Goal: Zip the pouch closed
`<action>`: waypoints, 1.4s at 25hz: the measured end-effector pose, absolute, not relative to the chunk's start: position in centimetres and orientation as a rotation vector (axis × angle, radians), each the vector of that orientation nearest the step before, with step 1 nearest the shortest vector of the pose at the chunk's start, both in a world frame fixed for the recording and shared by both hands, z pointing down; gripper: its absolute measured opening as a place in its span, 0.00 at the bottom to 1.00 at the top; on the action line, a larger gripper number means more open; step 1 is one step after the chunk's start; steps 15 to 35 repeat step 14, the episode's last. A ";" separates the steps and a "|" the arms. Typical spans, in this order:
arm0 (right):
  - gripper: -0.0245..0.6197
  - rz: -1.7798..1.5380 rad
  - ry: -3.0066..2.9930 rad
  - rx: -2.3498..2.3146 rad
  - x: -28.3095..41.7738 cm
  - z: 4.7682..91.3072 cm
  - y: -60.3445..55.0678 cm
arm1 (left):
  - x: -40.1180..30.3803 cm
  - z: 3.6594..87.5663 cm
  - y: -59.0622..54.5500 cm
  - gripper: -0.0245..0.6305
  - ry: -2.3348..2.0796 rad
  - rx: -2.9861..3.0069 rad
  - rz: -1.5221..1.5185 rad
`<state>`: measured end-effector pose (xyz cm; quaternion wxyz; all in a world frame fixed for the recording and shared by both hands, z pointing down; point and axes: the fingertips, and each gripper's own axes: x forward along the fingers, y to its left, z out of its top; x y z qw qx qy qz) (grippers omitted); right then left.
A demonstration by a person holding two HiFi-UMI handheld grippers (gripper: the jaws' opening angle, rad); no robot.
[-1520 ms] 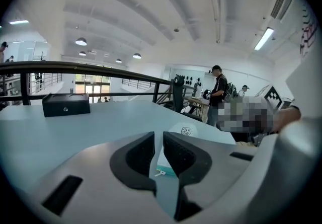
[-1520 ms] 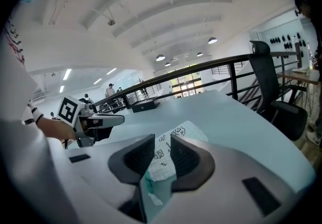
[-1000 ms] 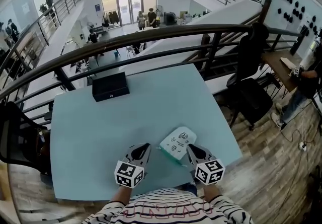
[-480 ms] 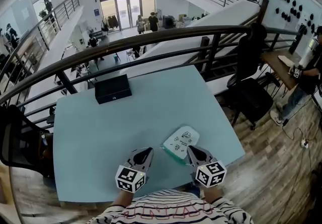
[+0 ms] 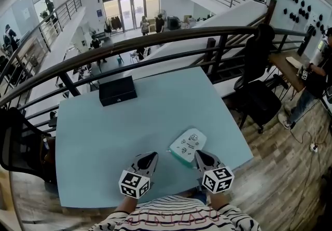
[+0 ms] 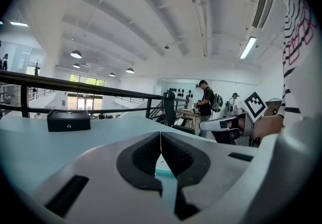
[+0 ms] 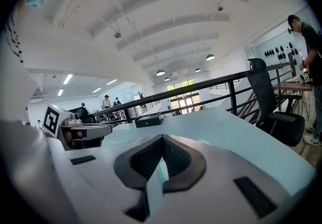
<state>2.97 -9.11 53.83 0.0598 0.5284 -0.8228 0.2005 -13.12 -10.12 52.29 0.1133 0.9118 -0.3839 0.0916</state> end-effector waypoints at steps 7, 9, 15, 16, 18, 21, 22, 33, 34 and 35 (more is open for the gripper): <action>0.08 0.599 -2.491 1.593 2.7 53.8 -9.0 | -13.4 52.3 -10.3 0.08 -1.134 2.682 0.264; 0.08 0.598 -2.488 1.594 2.9 54.0 -9.0 | -13.2 52.5 -10.3 0.08 -1.133 2.683 0.265; 0.08 0.599 -2.479 1.602 3.3 54.4 -9.4 | -12.9 53.1 -10.7 0.08 -1.123 2.684 0.278; 0.08 0.599 -2.479 1.602 3.3 54.4 -9.4 | -12.9 53.1 -10.7 0.08 -1.123 2.684 0.278; 0.08 0.599 -2.479 1.602 3.3 54.4 -9.4 | -12.9 53.1 -10.7 0.08 -1.123 2.684 0.278; 0.08 0.599 -2.479 1.602 3.3 54.4 -9.4 | -12.9 53.1 -10.7 0.08 -1.123 2.684 0.278; 0.08 0.599 -2.479 1.602 3.3 54.4 -9.4 | -12.9 53.1 -10.7 0.08 -1.123 2.684 0.278; 0.08 0.599 -2.479 1.602 3.3 54.4 -9.4 | -12.9 53.1 -10.7 0.08 -1.123 2.684 0.278; 0.08 0.599 -2.479 1.602 3.3 54.4 -9.4 | -12.9 53.1 -10.7 0.08 -1.123 2.684 0.278; 0.08 0.599 -2.479 1.602 3.3 54.4 -9.4 | -12.9 53.1 -10.7 0.08 -1.123 2.684 0.278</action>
